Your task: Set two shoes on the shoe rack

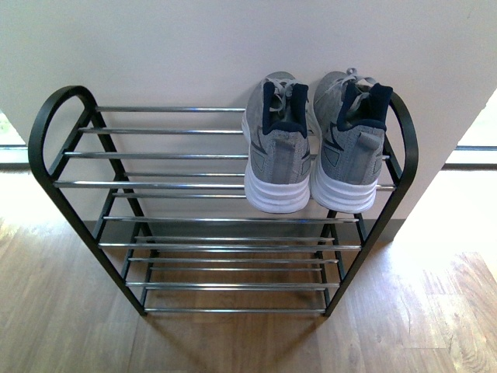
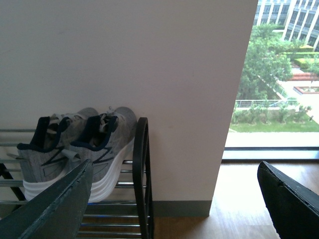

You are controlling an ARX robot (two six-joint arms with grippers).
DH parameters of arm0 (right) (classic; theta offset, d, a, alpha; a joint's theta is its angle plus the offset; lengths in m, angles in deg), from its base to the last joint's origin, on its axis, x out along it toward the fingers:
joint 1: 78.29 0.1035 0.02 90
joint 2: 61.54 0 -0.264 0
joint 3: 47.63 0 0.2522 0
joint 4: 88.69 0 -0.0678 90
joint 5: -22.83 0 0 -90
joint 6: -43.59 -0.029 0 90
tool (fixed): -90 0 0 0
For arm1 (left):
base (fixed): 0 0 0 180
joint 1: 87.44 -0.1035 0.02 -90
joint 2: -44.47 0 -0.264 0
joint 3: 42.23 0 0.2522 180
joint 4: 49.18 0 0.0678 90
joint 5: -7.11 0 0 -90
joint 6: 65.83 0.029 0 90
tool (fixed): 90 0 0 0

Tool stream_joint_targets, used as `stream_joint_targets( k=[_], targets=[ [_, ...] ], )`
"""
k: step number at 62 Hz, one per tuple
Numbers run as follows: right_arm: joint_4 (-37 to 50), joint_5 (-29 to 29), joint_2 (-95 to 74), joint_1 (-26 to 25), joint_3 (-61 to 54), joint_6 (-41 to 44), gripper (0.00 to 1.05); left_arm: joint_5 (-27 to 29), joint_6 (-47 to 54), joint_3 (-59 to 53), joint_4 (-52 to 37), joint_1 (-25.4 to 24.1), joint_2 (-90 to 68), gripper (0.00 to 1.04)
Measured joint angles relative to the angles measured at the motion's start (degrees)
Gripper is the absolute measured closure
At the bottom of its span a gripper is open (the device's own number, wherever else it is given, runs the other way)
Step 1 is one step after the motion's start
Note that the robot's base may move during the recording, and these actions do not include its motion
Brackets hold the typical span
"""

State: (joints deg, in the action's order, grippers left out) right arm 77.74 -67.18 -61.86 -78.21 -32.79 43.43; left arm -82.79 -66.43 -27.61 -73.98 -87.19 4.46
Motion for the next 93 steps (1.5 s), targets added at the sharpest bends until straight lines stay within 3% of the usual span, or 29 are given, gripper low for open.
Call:
stream_joint_targets(
  k=[26,70,77,93],
  targets=[
    [0.0,0.02,0.0,0.0,0.0,0.0,0.09,-0.04,-0.02,-0.04,15.65,0.0,16.96,1.04],
    [0.0,0.02,0.0,0.0,0.0,0.0,0.09,-0.04,0.0,-0.04,28.37,0.0,29.86,1.04],
    [0.0,0.0,0.0,0.0,0.0,0.0,0.09,-0.09,-0.02,-0.04,37.7,-0.02,37.4,1.04],
    [0.0,0.04,0.02,0.0,0.0,0.0,0.09,-0.09,0.0,-0.04,38.58,-0.04,39.04,1.04]
  ],
)
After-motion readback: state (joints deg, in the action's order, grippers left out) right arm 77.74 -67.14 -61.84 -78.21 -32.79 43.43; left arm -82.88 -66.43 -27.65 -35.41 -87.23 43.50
